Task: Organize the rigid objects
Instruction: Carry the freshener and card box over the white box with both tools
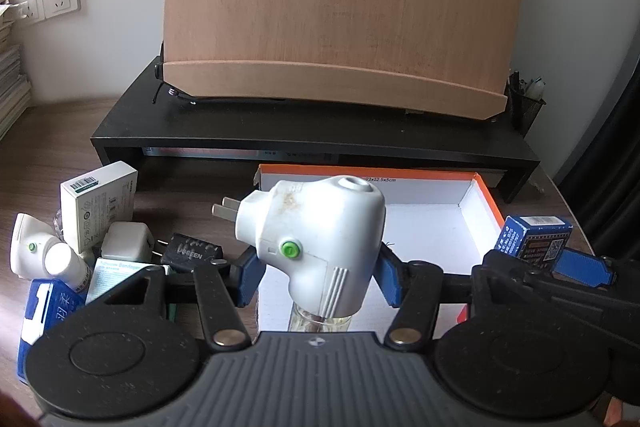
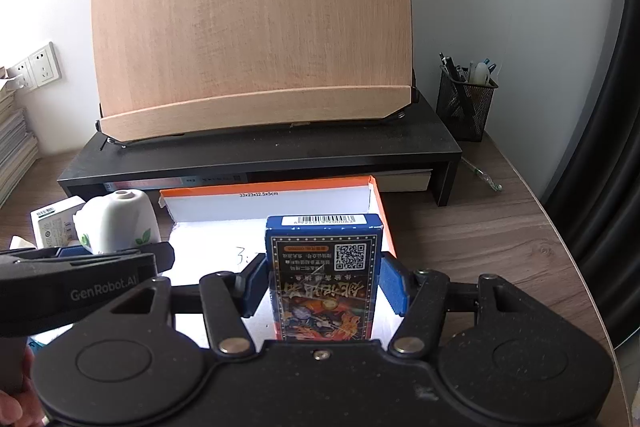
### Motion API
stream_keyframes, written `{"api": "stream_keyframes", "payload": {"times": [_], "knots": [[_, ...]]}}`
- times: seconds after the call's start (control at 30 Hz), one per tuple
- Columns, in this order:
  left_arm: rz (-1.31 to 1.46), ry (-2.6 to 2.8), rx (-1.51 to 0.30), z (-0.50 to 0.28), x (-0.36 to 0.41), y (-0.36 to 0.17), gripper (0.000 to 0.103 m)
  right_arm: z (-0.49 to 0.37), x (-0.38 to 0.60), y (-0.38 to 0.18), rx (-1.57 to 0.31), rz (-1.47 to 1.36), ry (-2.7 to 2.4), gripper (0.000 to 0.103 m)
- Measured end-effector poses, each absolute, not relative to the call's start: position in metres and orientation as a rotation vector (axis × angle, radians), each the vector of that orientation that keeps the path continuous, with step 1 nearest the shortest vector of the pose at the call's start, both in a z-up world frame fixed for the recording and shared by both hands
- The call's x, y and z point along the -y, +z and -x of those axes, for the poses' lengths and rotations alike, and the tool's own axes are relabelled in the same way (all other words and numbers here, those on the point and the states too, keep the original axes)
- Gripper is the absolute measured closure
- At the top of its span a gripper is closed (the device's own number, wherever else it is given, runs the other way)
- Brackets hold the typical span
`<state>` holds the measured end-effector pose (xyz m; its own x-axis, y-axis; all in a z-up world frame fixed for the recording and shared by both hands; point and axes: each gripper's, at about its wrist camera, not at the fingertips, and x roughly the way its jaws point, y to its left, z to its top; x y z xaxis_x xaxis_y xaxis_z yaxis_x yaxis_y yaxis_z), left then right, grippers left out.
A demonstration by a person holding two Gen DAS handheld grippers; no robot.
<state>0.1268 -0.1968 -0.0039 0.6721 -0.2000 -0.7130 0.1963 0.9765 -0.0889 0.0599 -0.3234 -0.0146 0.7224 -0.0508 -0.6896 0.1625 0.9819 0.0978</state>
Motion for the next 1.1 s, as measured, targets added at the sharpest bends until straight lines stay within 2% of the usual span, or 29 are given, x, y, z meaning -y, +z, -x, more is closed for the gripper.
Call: {"api": "stream_keyframes", "payload": {"times": [1.1], "knots": [[-0.009, -0.244, -0.864, -0.152, 0.210, -0.028, 0.044, -0.094, 0.334, -0.034, -0.822, -0.155, -0.106, 0.032]]}}
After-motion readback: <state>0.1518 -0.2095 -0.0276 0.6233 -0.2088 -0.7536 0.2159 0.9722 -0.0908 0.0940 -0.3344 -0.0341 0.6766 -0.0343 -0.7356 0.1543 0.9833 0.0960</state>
